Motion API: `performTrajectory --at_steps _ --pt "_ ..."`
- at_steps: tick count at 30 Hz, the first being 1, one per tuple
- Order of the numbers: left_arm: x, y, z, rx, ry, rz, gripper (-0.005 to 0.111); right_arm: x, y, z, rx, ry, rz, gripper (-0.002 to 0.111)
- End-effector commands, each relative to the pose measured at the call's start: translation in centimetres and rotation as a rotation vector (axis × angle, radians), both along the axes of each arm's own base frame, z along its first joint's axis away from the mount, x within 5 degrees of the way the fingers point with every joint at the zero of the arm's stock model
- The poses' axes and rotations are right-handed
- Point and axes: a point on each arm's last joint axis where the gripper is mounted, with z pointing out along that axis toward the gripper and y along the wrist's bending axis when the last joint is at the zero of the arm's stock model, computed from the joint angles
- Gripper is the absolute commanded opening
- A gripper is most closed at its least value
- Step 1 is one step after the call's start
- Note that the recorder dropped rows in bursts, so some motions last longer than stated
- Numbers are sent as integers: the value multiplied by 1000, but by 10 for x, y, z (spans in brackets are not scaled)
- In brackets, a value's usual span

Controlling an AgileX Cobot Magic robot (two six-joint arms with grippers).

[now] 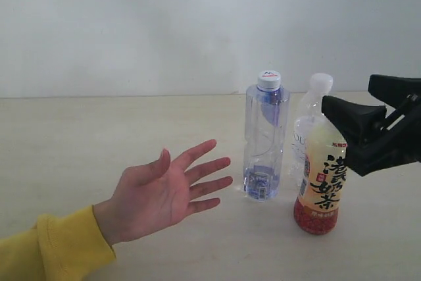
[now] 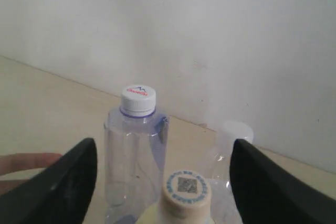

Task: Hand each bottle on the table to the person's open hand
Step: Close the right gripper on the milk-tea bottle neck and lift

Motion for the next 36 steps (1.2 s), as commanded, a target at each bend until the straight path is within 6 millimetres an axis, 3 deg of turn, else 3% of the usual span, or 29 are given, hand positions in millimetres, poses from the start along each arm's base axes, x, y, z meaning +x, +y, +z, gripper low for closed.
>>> performTrajectory --at_steps 1,7,14,17,21,26,29,33,36 --pt "0 0 1 6 -5 3 4 14 3 -11 -41 -26 9 68" --pt "0 0 1 6 -5 3 4 44 6 -24 -62 33 -29 68" --pt "0 0 1 6 -5 3 4 52 8 -31 -52 65 -27 64" --pt "0 0 1 6 -5 3 4 52 9 -31 -58 65 -16 46" --pt "0 0 1 6 -5 3 4 52 9 -31 -46 73 -18 4" --pt "0 0 1 6 -5 3 4 50 8 -28 -38 69 -20 0" --pt "0 0 1 6 -5 3 4 42 8 -15 -49 57 -25 0" --pt "0 0 1 6 -5 3 4 5 14 23 -67 20 -6 0" --pt "0 0 1 6 -5 3 4 -22 41 37 3 13 157 0"
